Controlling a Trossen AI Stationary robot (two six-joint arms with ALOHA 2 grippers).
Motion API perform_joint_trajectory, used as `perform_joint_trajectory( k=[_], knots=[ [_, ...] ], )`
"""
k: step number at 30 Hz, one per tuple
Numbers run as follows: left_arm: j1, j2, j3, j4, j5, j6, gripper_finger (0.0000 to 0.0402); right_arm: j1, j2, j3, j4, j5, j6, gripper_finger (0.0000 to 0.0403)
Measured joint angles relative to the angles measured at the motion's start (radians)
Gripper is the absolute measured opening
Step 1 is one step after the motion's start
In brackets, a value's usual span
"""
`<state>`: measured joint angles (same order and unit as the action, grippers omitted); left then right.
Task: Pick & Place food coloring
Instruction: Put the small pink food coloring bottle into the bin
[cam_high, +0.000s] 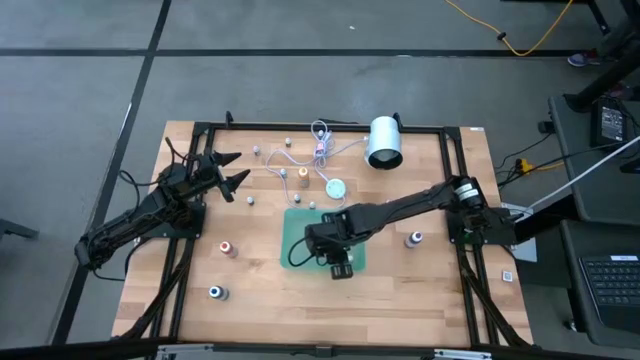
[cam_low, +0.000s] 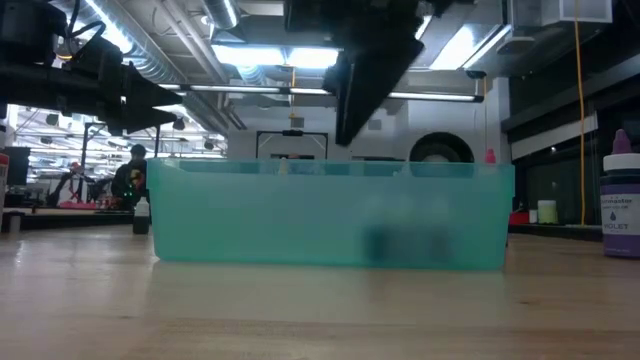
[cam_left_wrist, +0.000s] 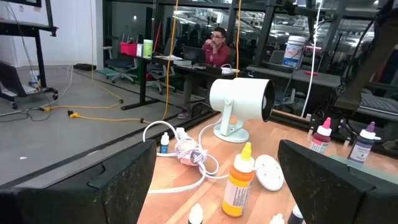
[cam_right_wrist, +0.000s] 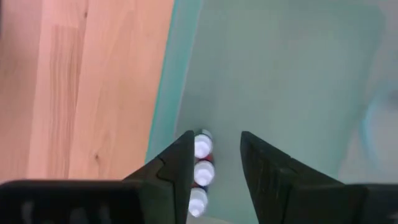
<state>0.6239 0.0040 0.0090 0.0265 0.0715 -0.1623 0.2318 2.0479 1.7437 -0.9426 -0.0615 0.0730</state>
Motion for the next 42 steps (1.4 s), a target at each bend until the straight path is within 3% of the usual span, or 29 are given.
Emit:
perform_joint_trajectory(
  k=[4,12,17,34,42],
  knots=[
    [0.000,0.000,0.000,0.000,0.000,0.000,0.0333,-0.007,-0.006,0.069,-0.042,0.000,-0.008,0.0143],
    [0.000,0.000,0.000,0.000,0.000,0.000,0.0333,-0.019,-0.090,0.152,-0.036,0.092,-0.052,0.0239],
    [0.000,0.000,0.000,0.000,0.000,0.000,0.0333,-0.058,-0.130,0.183,-0.038,0.094,-0.057,0.0273],
    [0.000,0.000,0.000,0.000,0.000,0.000,0.0333,-0.302,-0.127,0.225,-0.042,0.095,-0.184,0.0280],
    [0.000,0.000,0.000,0.000,0.000,0.000,0.0333,-0.393,-0.025,0.224,-0.039,0.052,-0.187,0.0280]
  ],
)
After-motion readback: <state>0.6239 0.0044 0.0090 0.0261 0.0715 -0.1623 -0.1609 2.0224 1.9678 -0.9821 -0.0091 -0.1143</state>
